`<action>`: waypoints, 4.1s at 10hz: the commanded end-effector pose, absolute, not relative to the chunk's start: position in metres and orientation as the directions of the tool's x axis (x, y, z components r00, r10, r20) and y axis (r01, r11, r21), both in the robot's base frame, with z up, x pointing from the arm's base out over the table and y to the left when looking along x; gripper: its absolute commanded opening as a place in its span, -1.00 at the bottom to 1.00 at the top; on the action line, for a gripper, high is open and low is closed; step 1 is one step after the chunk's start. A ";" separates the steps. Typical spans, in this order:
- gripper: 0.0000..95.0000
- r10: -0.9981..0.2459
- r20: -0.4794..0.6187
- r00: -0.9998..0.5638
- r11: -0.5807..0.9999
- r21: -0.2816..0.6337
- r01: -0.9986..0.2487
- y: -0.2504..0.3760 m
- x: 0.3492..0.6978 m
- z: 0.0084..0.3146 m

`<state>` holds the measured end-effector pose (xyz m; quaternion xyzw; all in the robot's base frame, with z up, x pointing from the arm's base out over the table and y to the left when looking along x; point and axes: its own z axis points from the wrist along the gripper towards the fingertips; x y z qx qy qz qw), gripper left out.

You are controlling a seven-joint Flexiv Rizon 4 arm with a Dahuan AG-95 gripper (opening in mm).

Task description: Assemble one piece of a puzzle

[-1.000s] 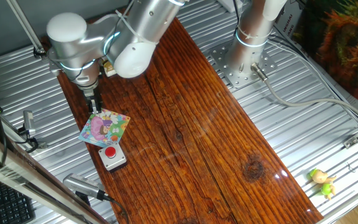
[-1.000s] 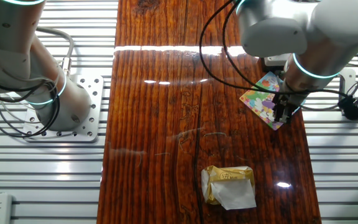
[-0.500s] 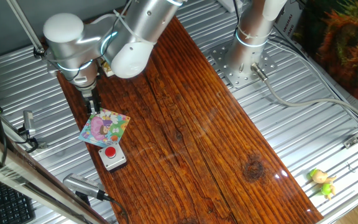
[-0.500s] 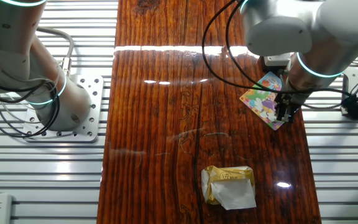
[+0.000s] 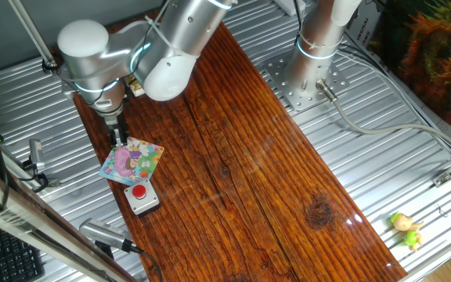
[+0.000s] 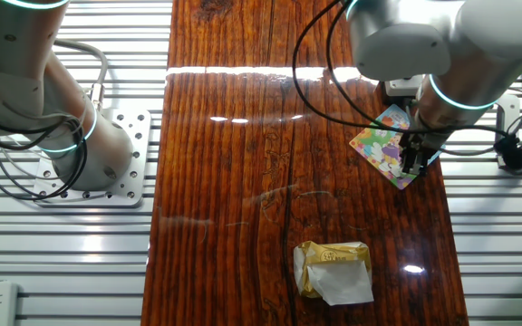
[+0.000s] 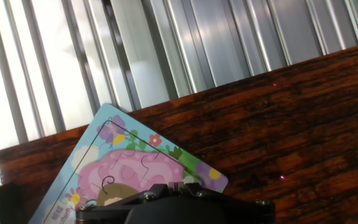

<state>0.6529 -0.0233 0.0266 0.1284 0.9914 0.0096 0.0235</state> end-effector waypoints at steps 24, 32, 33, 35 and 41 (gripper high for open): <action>-1.00 0.244 -0.077 -0.967 0.970 0.029 0.243 -0.030 0.651 0.016; -1.00 0.240 -0.087 -0.967 0.971 0.030 0.239 -0.035 0.650 0.012; -1.00 0.239 -0.079 -0.968 0.971 0.027 0.237 -0.036 0.650 0.013; -1.00 0.242 -0.083 -0.967 0.970 0.034 0.240 -0.036 0.651 0.016; -1.00 0.243 -0.064 -0.968 0.970 0.024 0.242 -0.035 0.654 0.023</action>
